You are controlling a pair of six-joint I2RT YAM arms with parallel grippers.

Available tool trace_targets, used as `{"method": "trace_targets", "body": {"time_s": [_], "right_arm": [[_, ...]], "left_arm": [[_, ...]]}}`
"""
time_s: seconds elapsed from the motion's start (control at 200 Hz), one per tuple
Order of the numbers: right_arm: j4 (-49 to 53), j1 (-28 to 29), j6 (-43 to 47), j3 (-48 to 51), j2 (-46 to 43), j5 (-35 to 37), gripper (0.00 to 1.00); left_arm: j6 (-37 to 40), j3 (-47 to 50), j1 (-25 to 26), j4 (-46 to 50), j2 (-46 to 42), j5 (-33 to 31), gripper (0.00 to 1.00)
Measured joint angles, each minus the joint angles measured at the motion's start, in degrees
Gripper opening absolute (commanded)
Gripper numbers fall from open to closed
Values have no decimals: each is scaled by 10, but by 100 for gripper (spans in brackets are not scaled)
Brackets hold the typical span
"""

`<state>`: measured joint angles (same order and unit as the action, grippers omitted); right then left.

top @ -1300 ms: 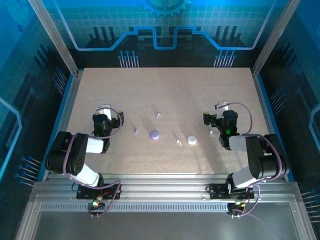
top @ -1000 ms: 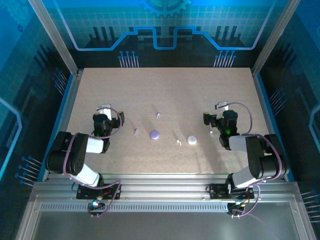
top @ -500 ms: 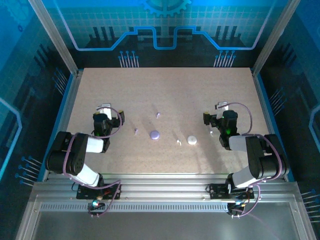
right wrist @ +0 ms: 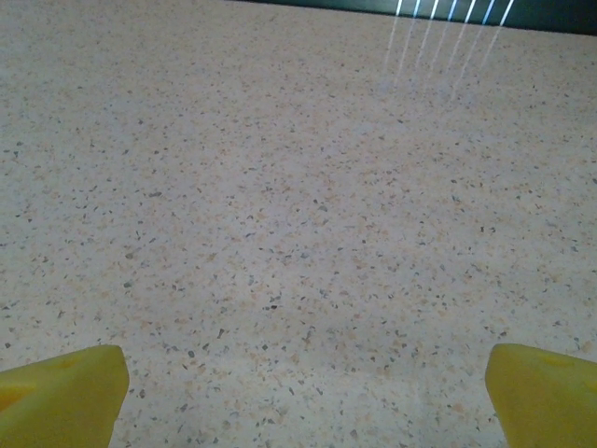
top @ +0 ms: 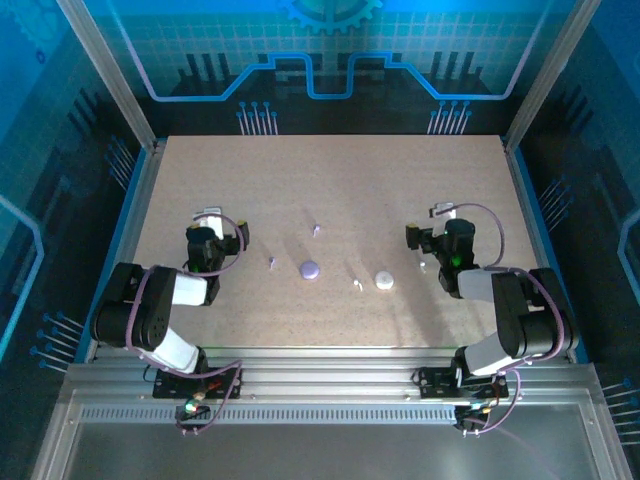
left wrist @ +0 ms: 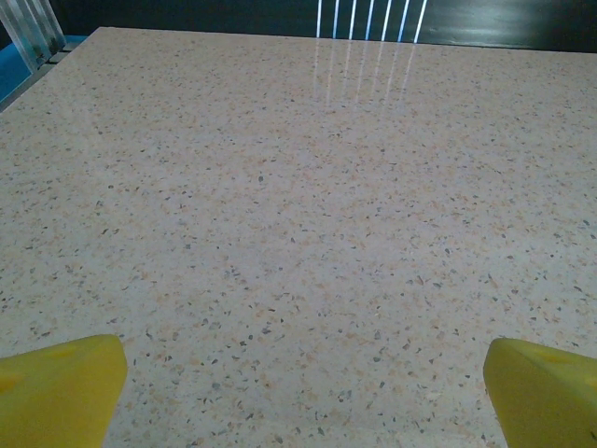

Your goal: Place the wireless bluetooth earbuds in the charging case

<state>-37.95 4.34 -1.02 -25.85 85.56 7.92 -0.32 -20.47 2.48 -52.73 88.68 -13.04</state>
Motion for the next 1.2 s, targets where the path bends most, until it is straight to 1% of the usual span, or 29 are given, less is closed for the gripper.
{"method": "trace_targets", "body": {"time_s": [0.08,0.13,0.26,0.32,0.405,0.48,0.555,0.705,0.765,0.855,0.935,1.026,1.201], "right_arm": [[81,0,-3,-44,-14,0,100],[137,0,-5,-81,-24,0,100],[285,0,-16,-176,-64,-12,100],[351,0,-24,-205,-86,-21,100],[447,8,-37,-235,-117,-24,100],[545,25,-55,-259,-137,-17,100],[633,50,-73,-281,-146,-8,100],[776,120,-119,-313,-154,6,100],[818,150,-136,-327,-155,9,97],[875,190,-163,-355,-146,10,88],[907,201,-178,-373,-127,3,79],[934,206,-202,-378,-93,-12,72],[964,239,-233,-378,-7,-26,71]], "left_arm": [[6,0,7,19,-26,-1,99],[11,-2,15,46,-57,0,96],[23,-59,38,168,-135,9,91],[24,-98,51,225,-160,14,86],[18,-149,73,302,-186,21,86],[14,-191,98,379,-196,28,86],[-3,-217,113,441,-196,37,87],[-48,-245,115,564,-196,46,88],[-68,-255,110,610,-195,53,88],[-91,-268,101,658,-192,66,88],[-106,-270,97,680,-191,75,88],[-117,-270,97,699,-191,88,88],[-121,-270,97,718,-185,103,87]]}}
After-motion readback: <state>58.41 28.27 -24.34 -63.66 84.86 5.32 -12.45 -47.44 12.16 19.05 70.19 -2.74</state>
